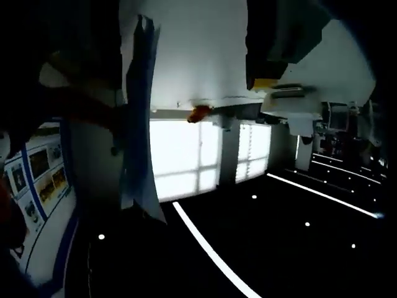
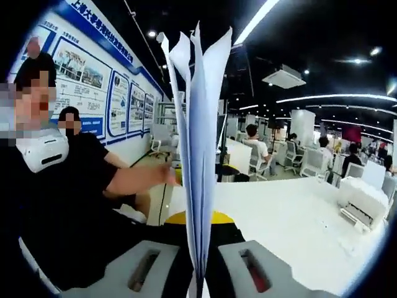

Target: Organize the stack of printing papers by aligning and flattening the scattered papers on the table

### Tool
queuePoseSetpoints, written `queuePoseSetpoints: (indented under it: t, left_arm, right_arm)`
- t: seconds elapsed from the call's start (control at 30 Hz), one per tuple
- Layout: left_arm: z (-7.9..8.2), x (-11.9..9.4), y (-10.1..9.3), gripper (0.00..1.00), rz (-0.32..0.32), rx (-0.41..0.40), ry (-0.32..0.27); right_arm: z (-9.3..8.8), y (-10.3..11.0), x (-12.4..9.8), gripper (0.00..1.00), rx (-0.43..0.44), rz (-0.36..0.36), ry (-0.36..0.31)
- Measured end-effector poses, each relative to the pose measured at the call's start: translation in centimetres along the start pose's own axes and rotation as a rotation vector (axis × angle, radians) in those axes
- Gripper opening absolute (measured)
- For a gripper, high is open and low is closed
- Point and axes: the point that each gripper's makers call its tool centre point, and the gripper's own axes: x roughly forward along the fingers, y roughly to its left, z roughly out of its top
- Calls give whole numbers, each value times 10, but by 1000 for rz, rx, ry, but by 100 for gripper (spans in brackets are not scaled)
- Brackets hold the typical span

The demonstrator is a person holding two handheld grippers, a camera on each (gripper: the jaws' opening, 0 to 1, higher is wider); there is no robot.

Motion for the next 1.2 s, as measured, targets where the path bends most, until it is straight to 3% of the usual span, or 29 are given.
queuePoseSetpoints:
  t: [0.2,0.27,0.4,0.47,0.53,0.6,0.67,0.83,0.97,1.2]
  left_arm:
    - [-9,16,-14,73,-53,-37,28]
    - [-13,18,-20,59,-81,-27,44]
    - [-11,17,-35,13,-165,-35,35]
    - [-10,14,-41,6,-198,-77,41]
    - [-11,15,-40,6,-180,-85,57]
    - [-14,14,-35,5,-138,-40,87]
    - [-16,14,-32,5,-91,6,117]
    - [-20,14,-29,5,-16,37,146]
    - [-21,9,-18,5,83,94,174]
    - [-23,7,-3,5,122,80,196]
  right_arm:
    - [-5,-1,6,0,41,29,-81]
    - [-6,1,9,0,48,33,-94]
    - [-9,1,13,0,57,19,-108]
    - [-10,-4,12,0,66,-8,-126]
    - [-13,-8,13,0,60,-40,-137]
    - [-16,-15,15,0,38,-97,-139]
    - [-23,-29,16,0,32,-198,-120]
    - [-32,-42,17,0,40,-304,-130]
    - [-44,-63,8,3,144,-389,-166]
    - [-42,-59,11,0,127,-412,-151]
